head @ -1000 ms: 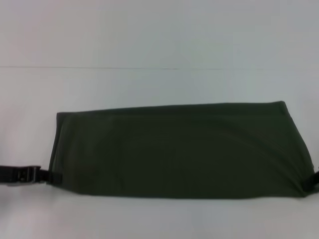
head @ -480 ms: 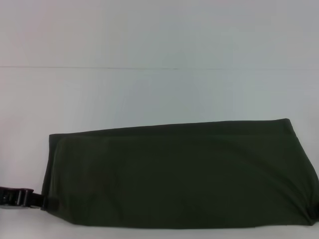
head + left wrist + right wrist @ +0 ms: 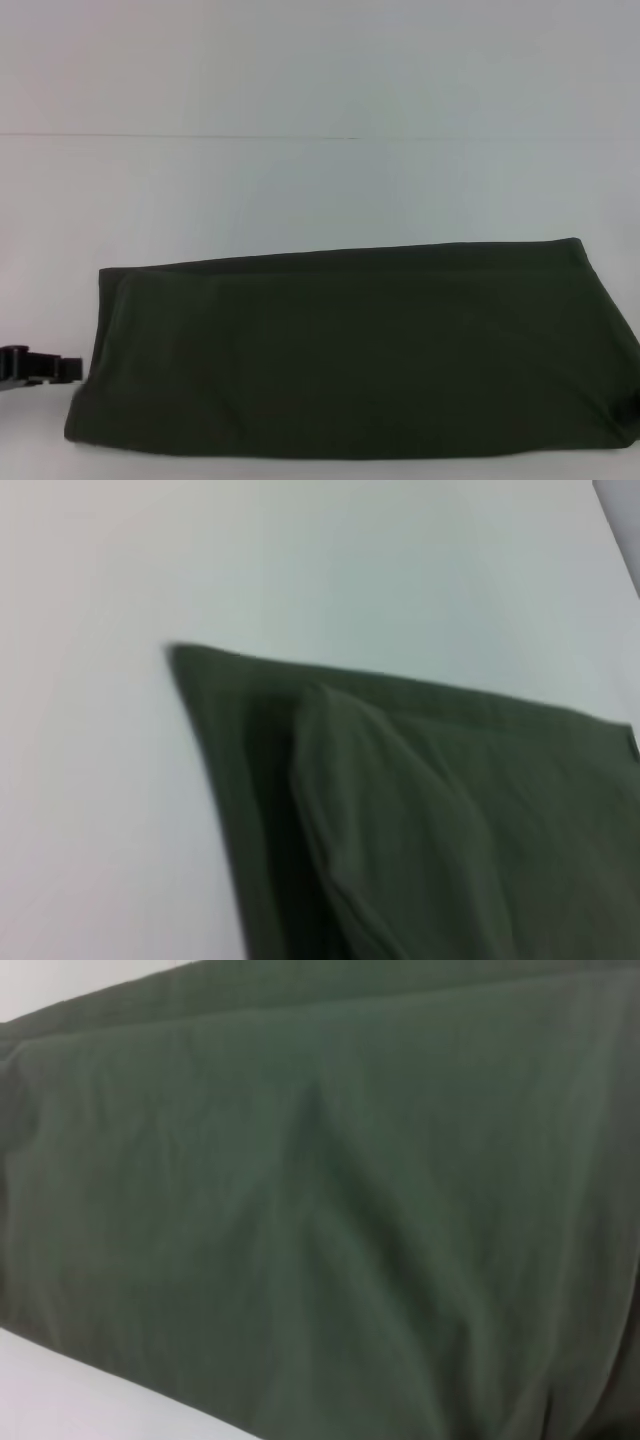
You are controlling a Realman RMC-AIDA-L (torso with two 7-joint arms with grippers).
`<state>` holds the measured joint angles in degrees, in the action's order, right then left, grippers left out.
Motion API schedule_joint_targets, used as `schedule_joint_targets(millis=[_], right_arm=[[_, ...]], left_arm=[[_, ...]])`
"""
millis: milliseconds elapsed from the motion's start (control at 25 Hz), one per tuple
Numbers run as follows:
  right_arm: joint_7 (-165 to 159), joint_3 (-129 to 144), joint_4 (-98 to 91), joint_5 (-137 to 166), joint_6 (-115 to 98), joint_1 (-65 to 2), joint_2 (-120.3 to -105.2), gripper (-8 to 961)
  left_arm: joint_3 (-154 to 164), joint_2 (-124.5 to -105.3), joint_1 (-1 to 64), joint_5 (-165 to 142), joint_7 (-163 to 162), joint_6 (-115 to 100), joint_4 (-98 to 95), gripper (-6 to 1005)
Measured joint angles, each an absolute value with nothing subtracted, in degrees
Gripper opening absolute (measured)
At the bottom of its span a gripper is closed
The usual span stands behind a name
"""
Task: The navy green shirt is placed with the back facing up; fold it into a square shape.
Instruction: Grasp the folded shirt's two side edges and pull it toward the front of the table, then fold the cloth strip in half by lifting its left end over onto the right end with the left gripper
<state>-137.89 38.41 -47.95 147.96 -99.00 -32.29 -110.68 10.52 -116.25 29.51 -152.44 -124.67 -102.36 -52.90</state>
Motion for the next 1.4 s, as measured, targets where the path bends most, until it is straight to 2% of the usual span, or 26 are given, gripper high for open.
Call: schedule_joint_targets(millis=[120, 360, 600, 680, 800, 1040, 1120, 1360, 1400], right_arm=[[-137.54, 36.78, -50.13, 147.77, -100.75, -32.03, -110.45, 188], [-134.30, 29.68, -53.82, 147.28, -103.80, -32.32, -109.65, 465], [-125.34, 24.49, -56.41, 134.53, -107.24, -31.58, -109.69, 719], [-119.25, 24.07, -55.22, 128.14, -107.53, -30.81, -110.12, 733], [-105.18, 24.20, -52.25, 120.57, -107.55, -29.83, -112.26, 754], [-76.09, 25.25, -49.61, 118.21, -105.17, -29.49, -119.58, 791], [-68.89, 26.69, -45.92, 117.90, -103.21, -29.65, -120.11, 794], [-53.52, 33.50, -31.71, 117.00, -92.30, -31.87, -119.90, 796], [-51.45, 35.44, -30.22, 116.94, -90.17, -32.16, -120.04, 796]], left_arm=[[8.83, -116.28, 29.01, -152.15, -125.18, -101.73, -53.57, 134], [2.93, -114.67, 29.96, -150.00, -127.12, -103.00, -53.38, 152], [1.09, -114.51, 29.48, -141.62, -127.75, -105.10, -50.76, 200], [1.22, -114.52, 29.49, -139.48, -127.54, -105.38, -49.28, 228], [2.26, -114.41, 30.06, -139.22, -127.96, -105.80, -47.45, 361], [7.80, -114.34, 30.98, -139.67, -131.38, -106.23, -46.71, 605], [9.13, -114.42, 31.28, -139.70, -132.50, -106.25, -46.15, 683], [14.27, -114.74, 31.96, -139.73, -133.15, -104.97, -43.33, 872], [15.12, -114.76, 32.18, -139.78, -133.24, -104.34, -42.74, 875]])
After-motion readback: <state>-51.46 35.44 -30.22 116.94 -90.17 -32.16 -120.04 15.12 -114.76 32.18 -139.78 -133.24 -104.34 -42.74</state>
